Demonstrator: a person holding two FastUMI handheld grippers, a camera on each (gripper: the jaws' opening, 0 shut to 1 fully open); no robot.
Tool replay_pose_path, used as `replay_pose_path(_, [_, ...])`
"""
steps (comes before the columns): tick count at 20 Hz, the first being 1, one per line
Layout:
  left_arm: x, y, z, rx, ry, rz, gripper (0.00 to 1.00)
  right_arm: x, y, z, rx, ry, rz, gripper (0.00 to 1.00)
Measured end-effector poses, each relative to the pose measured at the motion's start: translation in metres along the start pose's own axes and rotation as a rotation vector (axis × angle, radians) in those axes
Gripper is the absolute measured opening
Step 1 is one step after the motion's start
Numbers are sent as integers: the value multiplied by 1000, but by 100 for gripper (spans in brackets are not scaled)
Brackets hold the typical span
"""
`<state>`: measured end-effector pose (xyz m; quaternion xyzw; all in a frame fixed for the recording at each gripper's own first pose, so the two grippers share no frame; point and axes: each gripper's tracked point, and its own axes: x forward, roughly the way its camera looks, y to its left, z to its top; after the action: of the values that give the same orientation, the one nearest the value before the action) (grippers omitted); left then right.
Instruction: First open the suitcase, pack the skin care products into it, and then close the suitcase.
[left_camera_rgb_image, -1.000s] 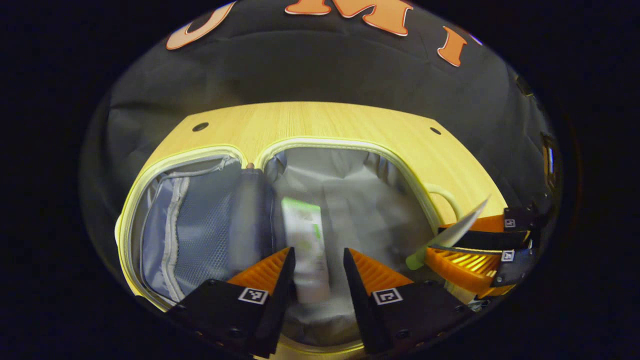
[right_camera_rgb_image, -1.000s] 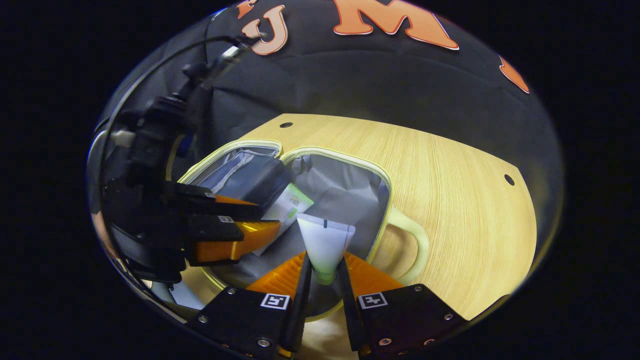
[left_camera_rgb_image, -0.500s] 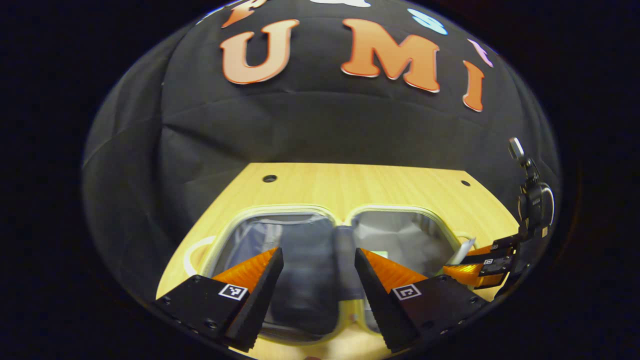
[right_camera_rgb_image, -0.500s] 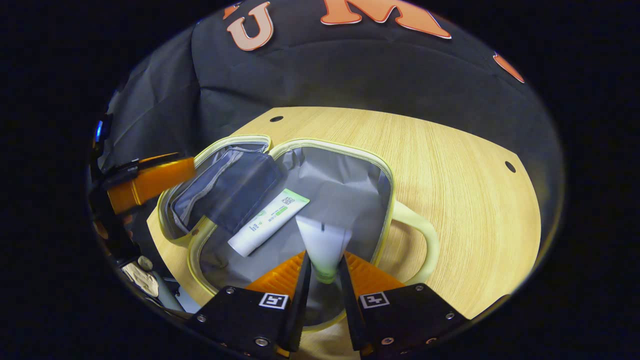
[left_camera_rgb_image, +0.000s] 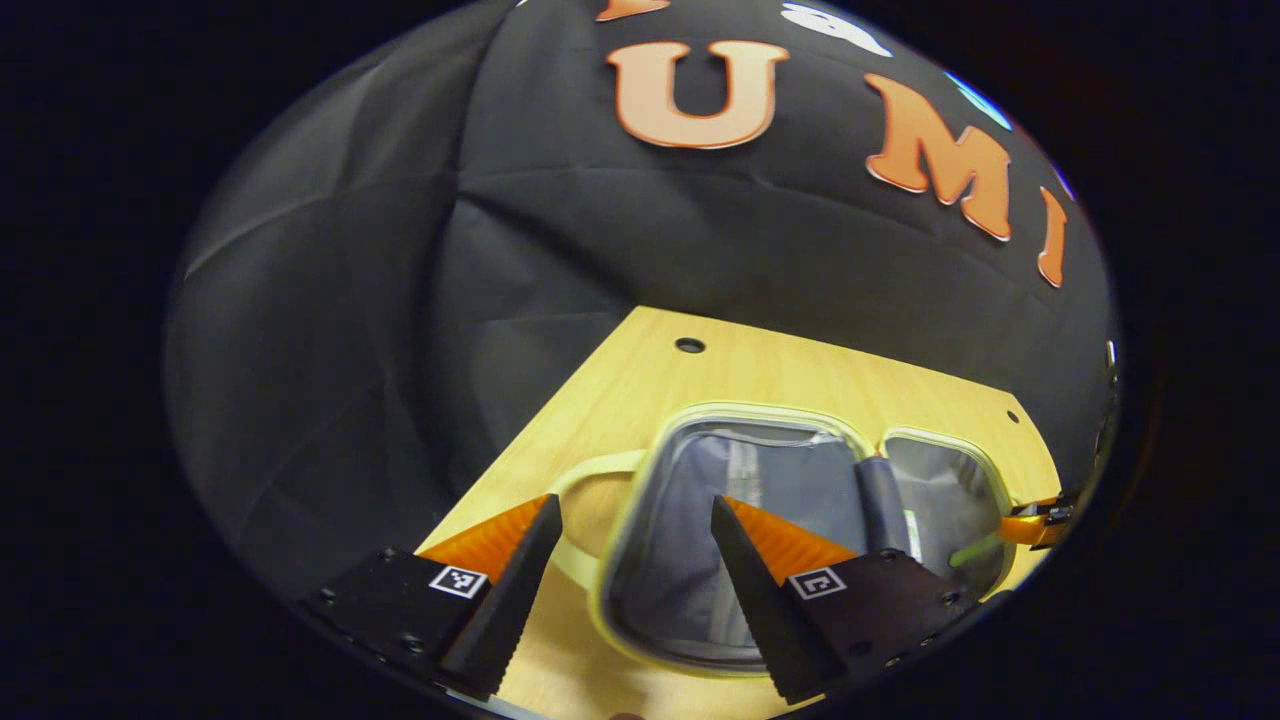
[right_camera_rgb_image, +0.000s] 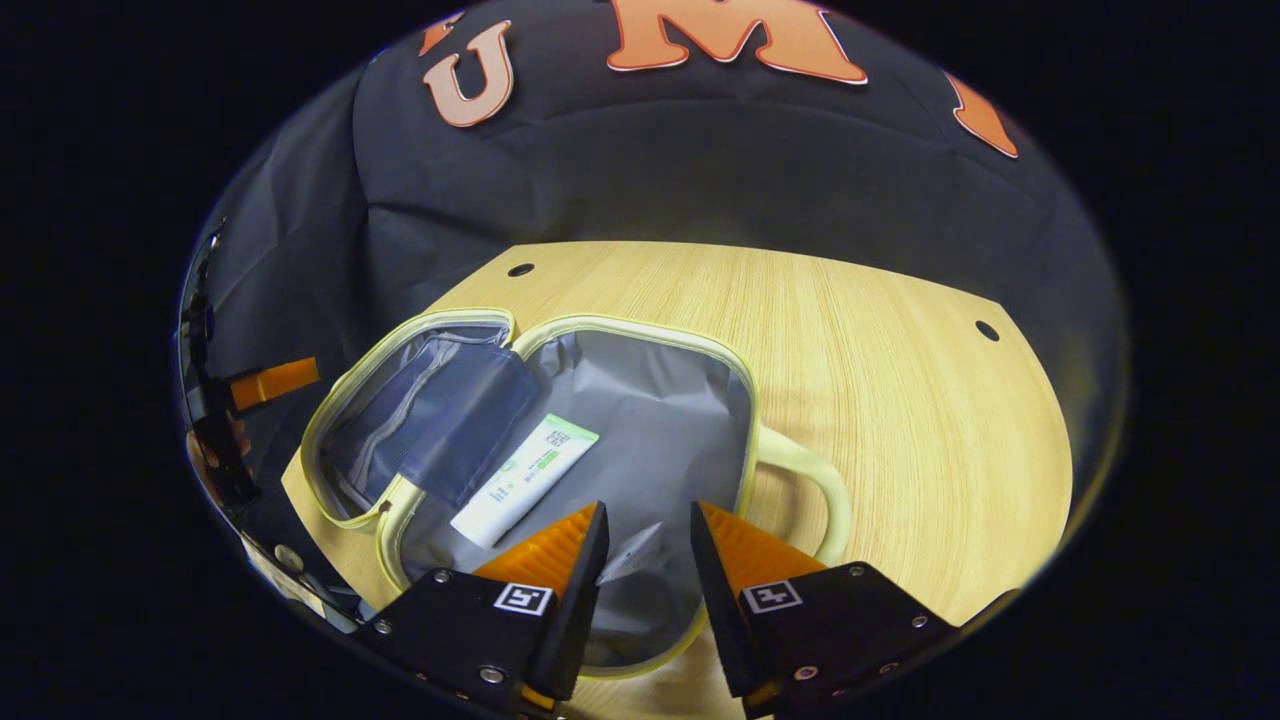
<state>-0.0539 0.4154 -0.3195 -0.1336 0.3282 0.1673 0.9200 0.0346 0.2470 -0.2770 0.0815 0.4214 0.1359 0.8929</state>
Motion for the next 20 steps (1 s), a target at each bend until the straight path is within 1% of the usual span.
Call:
replay_pose_path(3, [5,26,-3,-21,10,26,95,7,13,-3,30,20,1,55])
replay_pose_path(6, [11,42,-12,-51,31,36,95,8,14,8,44,-4,-15,57])
replay_pose_path(9, [19,50,-22,-87,52,46,95,14,-5,20,54,-26,-69,57])
replay_pose_path(11, [25,55,-28,-94,61,54,96,19,-18,26,43,-29,-106,57])
replay_pose_path(14, [37,62,-36,-95,80,76,96,26,-31,40,14,-46,-136,58])
replay_pose_path(16, [42,74,-41,-117,98,93,95,33,-38,47,21,-50,-147,58])
replay_pose_path(19, [43,95,-46,-145,118,122,96,47,-30,54,73,-38,-112,57])
replay_pose_path(20, [44,98,-49,-151,123,130,95,53,-29,57,71,-39,-115,58])
